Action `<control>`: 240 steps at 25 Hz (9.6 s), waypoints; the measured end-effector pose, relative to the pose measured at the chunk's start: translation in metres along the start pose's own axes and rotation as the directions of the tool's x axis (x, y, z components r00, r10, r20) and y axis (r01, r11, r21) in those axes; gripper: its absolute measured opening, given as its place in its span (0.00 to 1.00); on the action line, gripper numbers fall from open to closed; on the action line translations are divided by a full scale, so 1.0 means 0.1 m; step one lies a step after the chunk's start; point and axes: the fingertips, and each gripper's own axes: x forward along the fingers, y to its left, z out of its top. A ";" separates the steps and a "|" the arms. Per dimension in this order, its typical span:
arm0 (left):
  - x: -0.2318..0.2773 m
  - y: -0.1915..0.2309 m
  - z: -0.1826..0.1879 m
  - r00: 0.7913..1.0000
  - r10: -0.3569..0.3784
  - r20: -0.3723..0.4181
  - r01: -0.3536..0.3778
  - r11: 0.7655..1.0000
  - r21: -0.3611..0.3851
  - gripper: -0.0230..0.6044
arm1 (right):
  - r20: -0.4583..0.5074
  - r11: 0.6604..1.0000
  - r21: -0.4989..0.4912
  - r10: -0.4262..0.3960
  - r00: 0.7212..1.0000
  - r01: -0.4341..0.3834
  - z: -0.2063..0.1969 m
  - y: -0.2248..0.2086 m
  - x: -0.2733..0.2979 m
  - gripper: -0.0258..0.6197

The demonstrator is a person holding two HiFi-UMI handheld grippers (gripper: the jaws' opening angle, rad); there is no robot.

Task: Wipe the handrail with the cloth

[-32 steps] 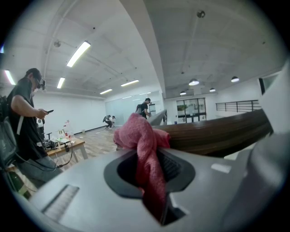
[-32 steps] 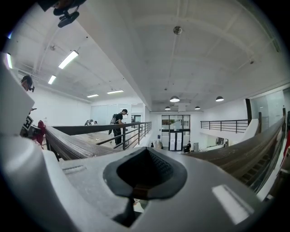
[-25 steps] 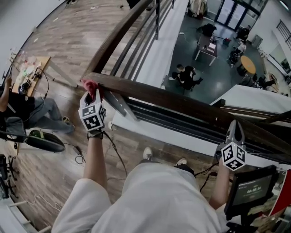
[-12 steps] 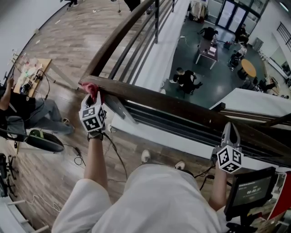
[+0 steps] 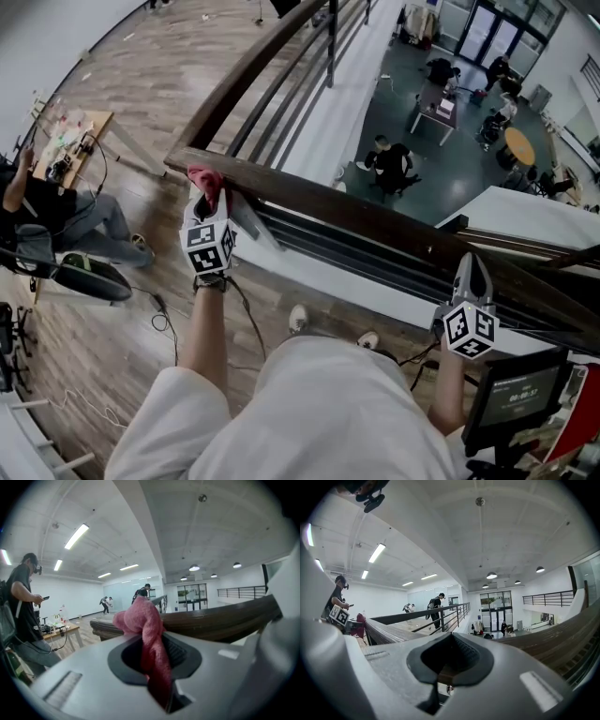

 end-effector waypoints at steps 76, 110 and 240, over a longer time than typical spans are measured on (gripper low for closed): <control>-0.93 -3.85 -0.07 0.842 -0.537 -0.053 0.533 0.813 0.233 0.16 | -0.115 0.973 -0.032 0.223 0.968 -0.228 -0.15 -0.21 -0.12 0.04; -1.38 -5.13 -0.08 0.504 -0.861 -0.063 0.836 0.468 0.285 0.15 | -0.084 1.000 0.019 0.023 0.996 -0.021 0.02 -0.54 -0.38 0.04; -1.36 -5.58 0.30 0.966 -0.208 0.150 0.182 0.969 0.169 0.16 | -0.090 0.993 -0.037 0.112 0.990 -0.116 0.01 -3.72 -1.20 0.04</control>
